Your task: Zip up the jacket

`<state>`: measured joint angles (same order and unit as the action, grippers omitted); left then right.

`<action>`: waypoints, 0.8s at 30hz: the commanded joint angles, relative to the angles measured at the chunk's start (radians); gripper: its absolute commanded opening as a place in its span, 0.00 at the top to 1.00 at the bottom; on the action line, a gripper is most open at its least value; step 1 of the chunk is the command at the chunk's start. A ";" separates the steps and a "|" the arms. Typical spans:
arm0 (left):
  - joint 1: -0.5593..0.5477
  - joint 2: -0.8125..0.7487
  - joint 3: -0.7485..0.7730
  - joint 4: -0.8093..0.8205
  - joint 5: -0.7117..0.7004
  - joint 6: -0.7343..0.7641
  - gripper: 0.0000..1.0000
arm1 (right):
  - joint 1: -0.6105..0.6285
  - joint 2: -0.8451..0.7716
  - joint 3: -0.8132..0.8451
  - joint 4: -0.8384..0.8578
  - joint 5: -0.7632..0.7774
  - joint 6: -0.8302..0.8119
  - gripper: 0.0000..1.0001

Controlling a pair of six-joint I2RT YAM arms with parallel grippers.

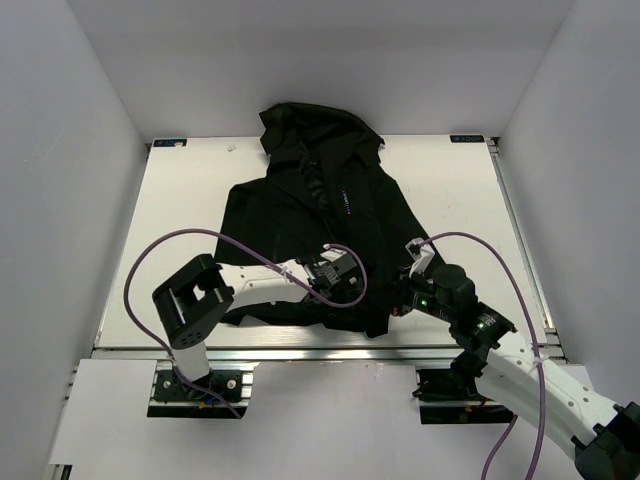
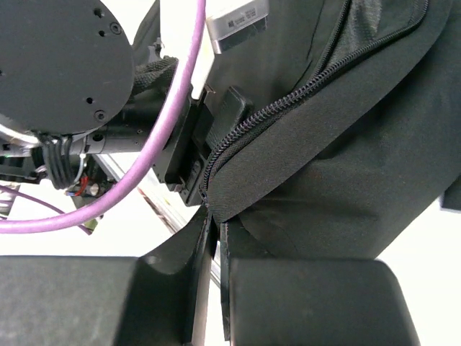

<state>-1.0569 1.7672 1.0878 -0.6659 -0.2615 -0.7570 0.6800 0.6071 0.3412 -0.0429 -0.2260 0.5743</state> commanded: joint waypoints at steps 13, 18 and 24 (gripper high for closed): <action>-0.009 -0.014 0.038 -0.141 -0.110 -0.034 0.44 | -0.005 -0.006 0.004 -0.083 0.119 -0.053 1.00; 0.000 -0.055 0.043 -0.158 -0.125 -0.031 0.41 | -0.005 0.000 0.004 -0.092 0.122 -0.053 1.00; 0.008 -0.086 0.043 -0.150 -0.111 -0.021 0.54 | -0.005 0.017 0.004 -0.081 0.114 -0.051 1.00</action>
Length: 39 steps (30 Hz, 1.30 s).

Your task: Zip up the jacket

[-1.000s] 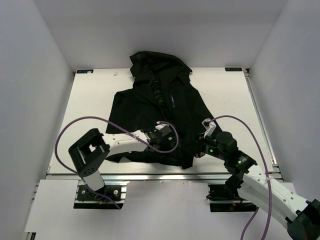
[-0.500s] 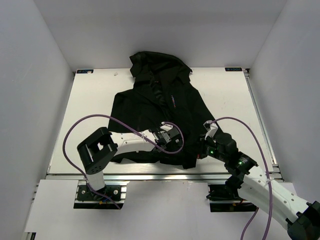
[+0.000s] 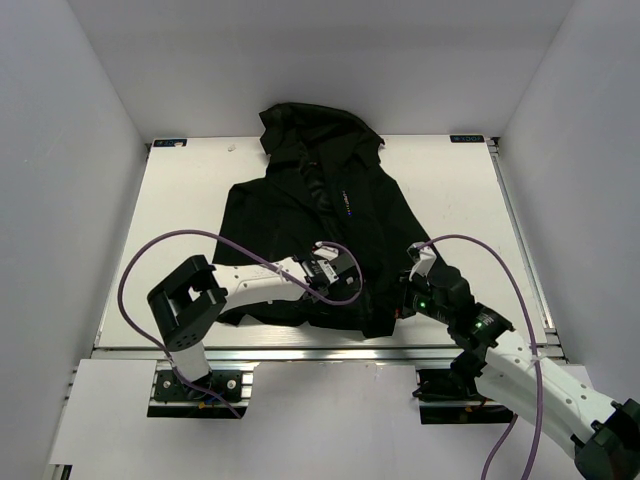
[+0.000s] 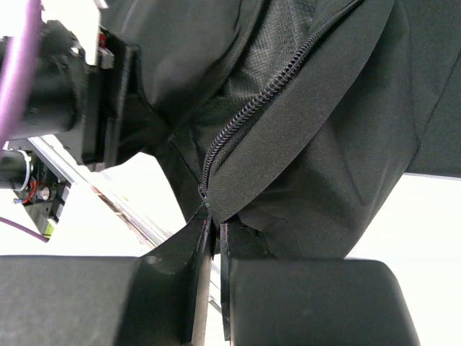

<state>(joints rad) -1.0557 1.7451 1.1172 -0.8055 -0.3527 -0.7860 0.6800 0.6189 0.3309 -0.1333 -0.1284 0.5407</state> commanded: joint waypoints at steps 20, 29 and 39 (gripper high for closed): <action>0.023 -0.119 0.012 0.011 0.006 0.053 0.72 | -0.007 0.041 0.017 0.023 -0.010 -0.024 1.00; 0.028 -0.144 -0.016 0.094 0.096 0.086 1.00 | -0.005 0.054 0.011 0.038 -0.048 -0.034 1.00; 0.043 -0.390 -0.189 0.399 0.301 0.113 1.00 | -0.008 0.064 -0.015 0.170 -0.175 -0.068 1.00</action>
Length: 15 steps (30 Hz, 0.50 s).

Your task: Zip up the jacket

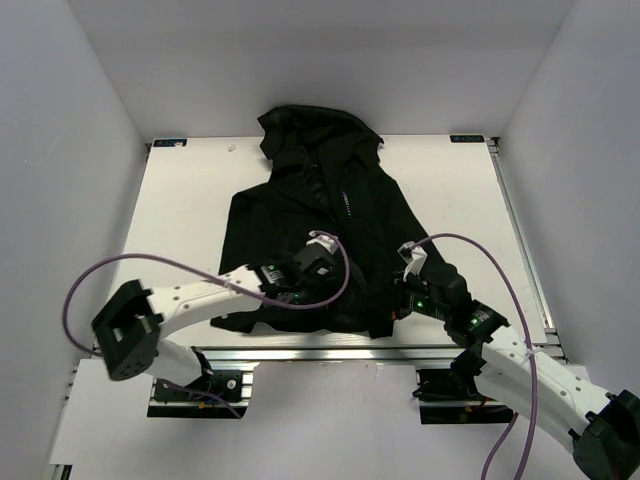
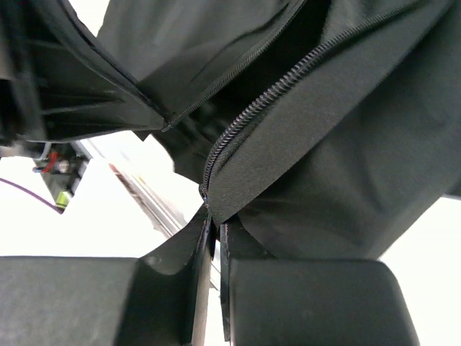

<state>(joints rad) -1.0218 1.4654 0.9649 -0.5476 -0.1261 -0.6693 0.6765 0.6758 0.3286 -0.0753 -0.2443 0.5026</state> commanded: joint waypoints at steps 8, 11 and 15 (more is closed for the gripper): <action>0.063 -0.339 -0.156 0.331 0.124 -0.018 1.00 | -0.008 0.105 0.038 0.370 -0.196 -0.032 1.00; 0.063 -0.379 -0.224 0.478 0.169 -0.036 1.00 | -0.009 0.145 0.049 0.454 -0.243 -0.009 1.00; 0.066 -0.415 -0.252 0.579 0.155 -0.039 1.00 | -0.009 0.146 0.056 0.518 -0.263 0.013 1.00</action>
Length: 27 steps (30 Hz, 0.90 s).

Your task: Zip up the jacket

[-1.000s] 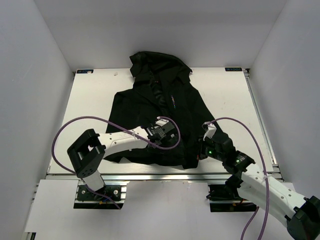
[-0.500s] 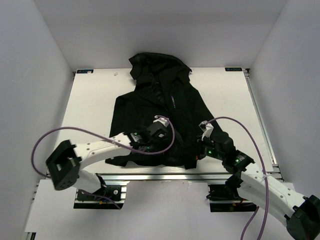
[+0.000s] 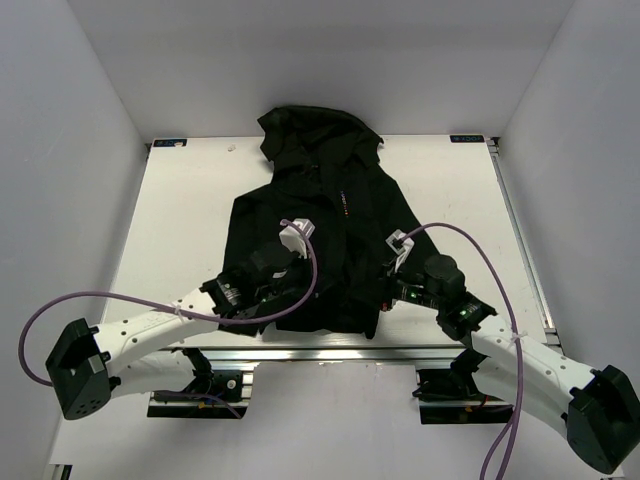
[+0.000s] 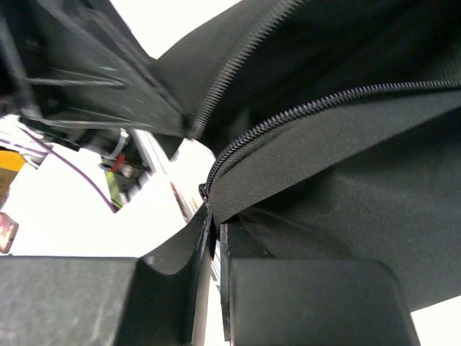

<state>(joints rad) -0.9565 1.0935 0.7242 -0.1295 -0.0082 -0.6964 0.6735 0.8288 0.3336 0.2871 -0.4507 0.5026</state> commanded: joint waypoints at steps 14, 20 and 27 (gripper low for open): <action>0.005 -0.119 -0.115 0.326 0.103 -0.015 1.00 | -0.006 0.013 0.007 0.340 -0.082 0.103 1.00; 0.005 -0.119 -0.123 0.346 0.102 -0.018 1.00 | -0.006 0.035 0.013 0.334 -0.106 0.106 1.00; 0.005 -0.118 -0.126 0.353 0.108 -0.020 1.00 | -0.006 0.020 0.002 0.339 -0.105 0.109 1.00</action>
<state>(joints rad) -0.9512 0.9993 0.6014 0.1783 0.0654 -0.7143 0.6693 0.8658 0.3321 0.5503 -0.5446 0.6037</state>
